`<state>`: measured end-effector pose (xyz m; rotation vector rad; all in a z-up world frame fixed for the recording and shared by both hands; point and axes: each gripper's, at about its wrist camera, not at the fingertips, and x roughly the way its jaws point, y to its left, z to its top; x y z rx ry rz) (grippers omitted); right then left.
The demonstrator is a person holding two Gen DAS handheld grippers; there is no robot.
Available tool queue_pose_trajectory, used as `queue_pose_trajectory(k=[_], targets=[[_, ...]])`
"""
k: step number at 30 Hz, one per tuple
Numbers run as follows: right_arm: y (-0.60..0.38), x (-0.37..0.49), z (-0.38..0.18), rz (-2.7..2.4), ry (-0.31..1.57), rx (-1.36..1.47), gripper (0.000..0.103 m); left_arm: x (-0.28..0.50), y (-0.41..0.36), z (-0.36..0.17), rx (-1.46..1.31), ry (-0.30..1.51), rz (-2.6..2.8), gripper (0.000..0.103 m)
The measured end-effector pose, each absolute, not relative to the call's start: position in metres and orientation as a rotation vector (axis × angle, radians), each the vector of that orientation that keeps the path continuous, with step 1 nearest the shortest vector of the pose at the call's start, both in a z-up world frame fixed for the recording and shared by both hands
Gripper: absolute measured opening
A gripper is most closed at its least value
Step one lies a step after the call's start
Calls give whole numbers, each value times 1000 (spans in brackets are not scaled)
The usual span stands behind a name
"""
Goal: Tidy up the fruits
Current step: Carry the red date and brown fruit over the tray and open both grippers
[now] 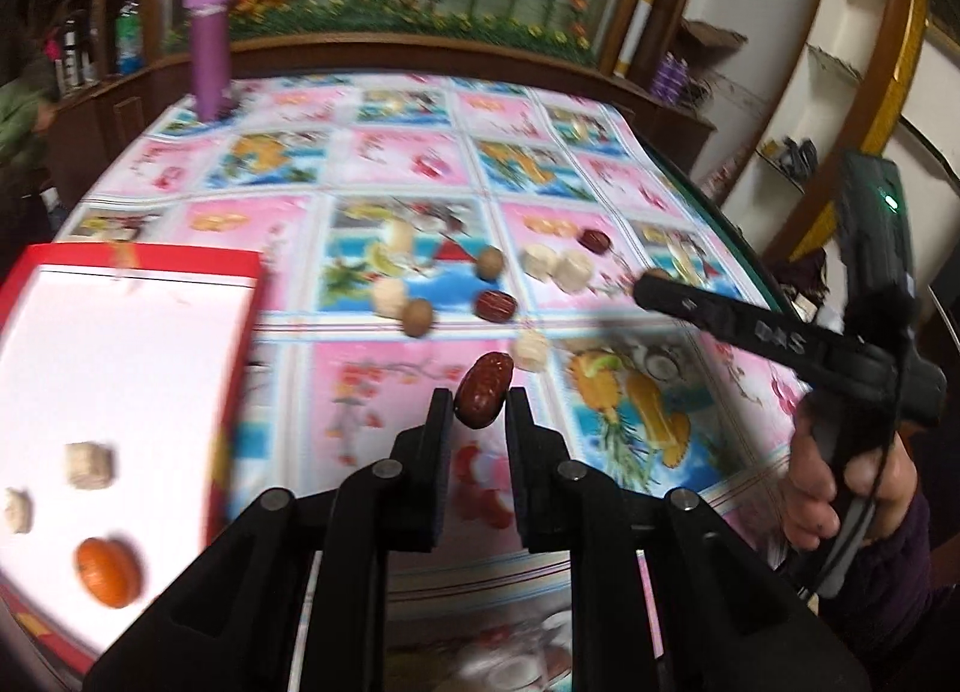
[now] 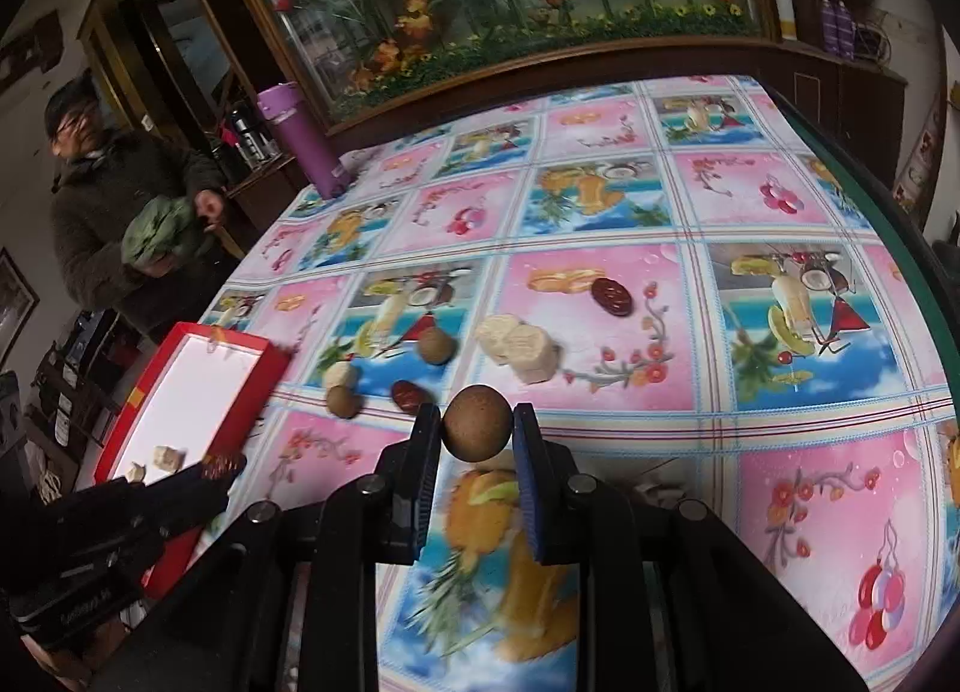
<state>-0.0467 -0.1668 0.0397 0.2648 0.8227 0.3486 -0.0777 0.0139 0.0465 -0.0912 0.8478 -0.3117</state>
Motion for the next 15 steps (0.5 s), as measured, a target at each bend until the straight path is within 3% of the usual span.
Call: queue_pose_trajectory(k=[15], targets=[[-102, -85, 70, 431, 795, 146, 23, -108, 55, 74, -56, 715, -130, 19]])
